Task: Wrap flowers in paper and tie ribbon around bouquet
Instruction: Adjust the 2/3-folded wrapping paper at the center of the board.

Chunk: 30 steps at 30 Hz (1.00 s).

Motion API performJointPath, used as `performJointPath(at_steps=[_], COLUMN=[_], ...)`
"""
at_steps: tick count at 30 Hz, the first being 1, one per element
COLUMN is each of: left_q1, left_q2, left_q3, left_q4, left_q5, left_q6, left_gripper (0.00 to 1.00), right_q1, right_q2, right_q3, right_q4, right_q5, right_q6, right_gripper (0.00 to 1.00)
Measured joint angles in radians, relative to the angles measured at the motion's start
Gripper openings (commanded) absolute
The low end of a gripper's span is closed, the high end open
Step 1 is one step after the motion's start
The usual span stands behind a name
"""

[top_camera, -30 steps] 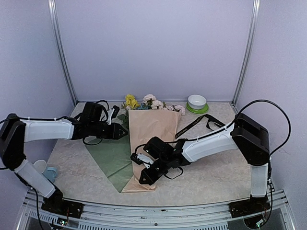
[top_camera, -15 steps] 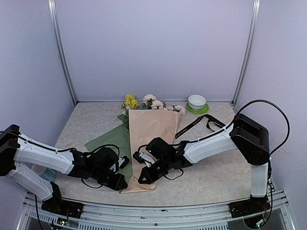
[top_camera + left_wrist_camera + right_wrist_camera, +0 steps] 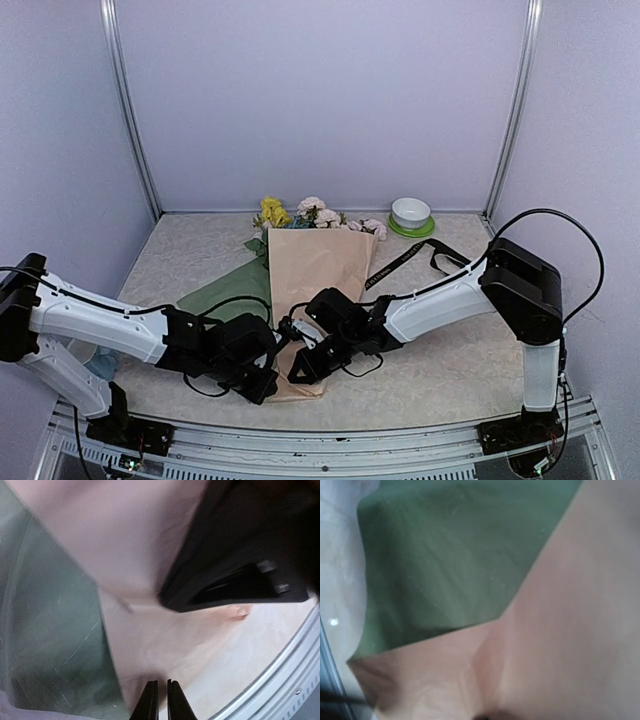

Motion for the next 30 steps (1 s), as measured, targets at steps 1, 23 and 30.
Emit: performJointPath(at_steps=[1,23,30], left_q1=[-0.014,-0.088,-0.069], left_q2=[0.0,0.052,0.042], left_q3=[0.031,0.01,-0.032], left_q4=[-0.005,0.129,0.055], left_q5=[-0.01,-0.027,0.006], left_q6=[0.008,0.029,-0.002], left_gripper=[0.06,0.02,0.0], right_q1=[0.0,-0.019,-0.019], right_q2=[0.0,0.001,0.0], right_q3=[0.0,-0.022,-0.022], right_q4=[0.0,0.029,0.026], right_q5=[-0.002,-0.053,-0.049], right_q6=[0.003,0.076,0.077], right_gripper=[0.0,0.0,0.0])
